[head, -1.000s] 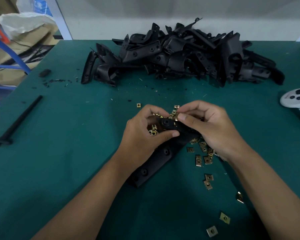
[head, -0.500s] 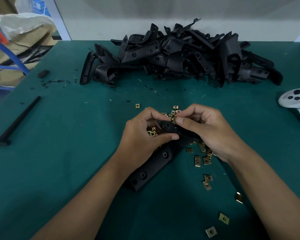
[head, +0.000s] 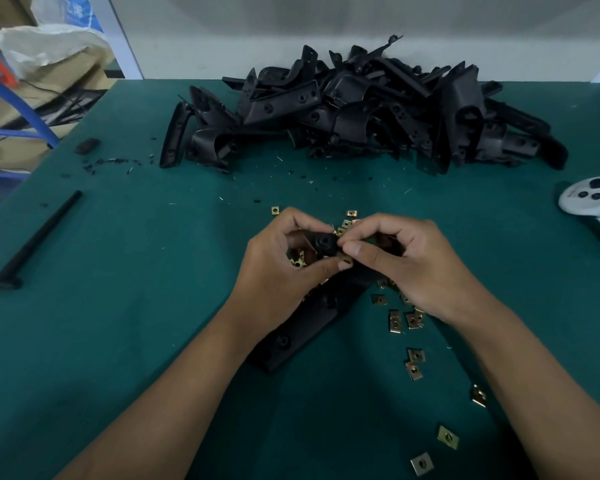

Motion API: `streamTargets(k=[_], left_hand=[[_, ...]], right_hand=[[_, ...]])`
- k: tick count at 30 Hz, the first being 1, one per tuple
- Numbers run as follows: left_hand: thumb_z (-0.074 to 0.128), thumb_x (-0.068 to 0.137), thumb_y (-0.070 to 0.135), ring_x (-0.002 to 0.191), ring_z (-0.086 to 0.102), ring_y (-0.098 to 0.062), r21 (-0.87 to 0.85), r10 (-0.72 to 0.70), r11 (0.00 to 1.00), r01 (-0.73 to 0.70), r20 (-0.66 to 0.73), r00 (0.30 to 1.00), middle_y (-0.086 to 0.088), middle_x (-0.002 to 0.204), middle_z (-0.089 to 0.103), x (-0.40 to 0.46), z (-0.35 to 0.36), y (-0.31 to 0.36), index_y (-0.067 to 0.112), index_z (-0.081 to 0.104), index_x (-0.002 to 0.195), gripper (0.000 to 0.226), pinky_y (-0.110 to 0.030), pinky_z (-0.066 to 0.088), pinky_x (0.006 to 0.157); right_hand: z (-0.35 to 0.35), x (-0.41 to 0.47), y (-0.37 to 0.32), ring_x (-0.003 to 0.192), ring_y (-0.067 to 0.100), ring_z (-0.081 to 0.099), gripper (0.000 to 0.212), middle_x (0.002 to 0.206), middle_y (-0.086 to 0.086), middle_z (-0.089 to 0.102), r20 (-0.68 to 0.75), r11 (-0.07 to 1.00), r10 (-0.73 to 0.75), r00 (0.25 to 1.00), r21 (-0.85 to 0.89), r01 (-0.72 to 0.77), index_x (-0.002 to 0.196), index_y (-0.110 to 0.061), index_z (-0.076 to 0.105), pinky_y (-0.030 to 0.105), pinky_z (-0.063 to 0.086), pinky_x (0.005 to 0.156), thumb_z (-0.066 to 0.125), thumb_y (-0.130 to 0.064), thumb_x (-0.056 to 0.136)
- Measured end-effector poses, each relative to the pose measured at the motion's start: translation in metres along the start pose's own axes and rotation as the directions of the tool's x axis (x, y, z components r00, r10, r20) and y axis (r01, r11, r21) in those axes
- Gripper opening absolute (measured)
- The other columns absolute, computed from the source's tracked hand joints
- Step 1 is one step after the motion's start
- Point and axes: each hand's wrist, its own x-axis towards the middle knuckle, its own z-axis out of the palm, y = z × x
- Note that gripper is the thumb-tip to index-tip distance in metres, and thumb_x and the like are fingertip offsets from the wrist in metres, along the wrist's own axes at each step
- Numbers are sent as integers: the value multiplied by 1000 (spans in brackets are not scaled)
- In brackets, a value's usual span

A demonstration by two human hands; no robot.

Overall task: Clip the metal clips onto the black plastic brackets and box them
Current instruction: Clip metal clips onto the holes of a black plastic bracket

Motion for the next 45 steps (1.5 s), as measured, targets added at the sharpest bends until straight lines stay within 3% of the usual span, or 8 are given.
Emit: streamTargets(k=[4,13,17,20,27,35,41,45], left_hand=[[84,77,38,93,72,-11,-34,9,999,-9,0,1000,10,97,74,0,0,0,26,61,99,35,-19,51,79],[85,78,36,84,68,-7,-13,-17,1000,17,-42,999,12,90,71,1,1,-1,26,58,97,35,-20,51,74],[85,80,20,78,66,-2,-16,-50,999,49,-123,991,20,85,69,4,2,-6,27,55,95,34,-16,49,71],[84,83,17,79,66,0,-31,-67,998,63,-167,984,21,85,69,6,1,-10,27,55,97,34,-12,49,70],[85,82,22,78,66,-4,-24,-70,997,67,-159,985,20,85,69,5,1,-10,31,55,97,35,-15,49,70],[84,76,27,79,65,1,-25,-34,999,33,-28,999,20,89,71,2,2,-4,33,59,95,31,-11,46,73],[84,75,38,89,71,-2,-21,-15,1000,15,43,999,19,95,74,0,2,0,36,63,98,31,-12,50,78],[83,75,40,90,71,-5,-10,-17,1000,18,54,998,17,94,74,-1,2,1,38,63,98,31,-15,51,79]], right_hand=[[1,-2,0,112,12,61,16,106,-20,71,1,980,-71,997,-188,70,94,-39,74,33,44,97,70,-51,84],[3,-2,-3,96,10,56,19,97,-11,64,-153,909,-277,948,-363,207,81,-29,65,14,36,84,72,-45,85],[-8,-9,-13,75,3,56,27,89,-12,66,200,941,-57,978,-316,120,78,-36,67,13,38,64,82,-57,73],[-16,-17,-6,99,-8,52,42,103,-31,59,460,823,177,870,-553,125,94,-49,62,14,39,79,83,-67,63],[-8,-14,-3,98,-10,58,12,95,-31,64,503,819,165,848,-550,167,93,-38,71,9,38,83,76,-47,86],[-16,-4,-15,85,3,68,9,89,-11,75,-195,998,-50,980,-57,40,100,-29,73,9,48,76,66,-29,94],[-15,-4,-8,90,26,57,19,94,3,68,-186,995,-7,983,-96,-11,104,-37,73,36,47,79,60,-24,102],[-14,-3,-4,90,-10,57,26,90,-31,62,-160,998,32,987,-39,-39,104,-36,65,7,42,80,44,-21,108]])
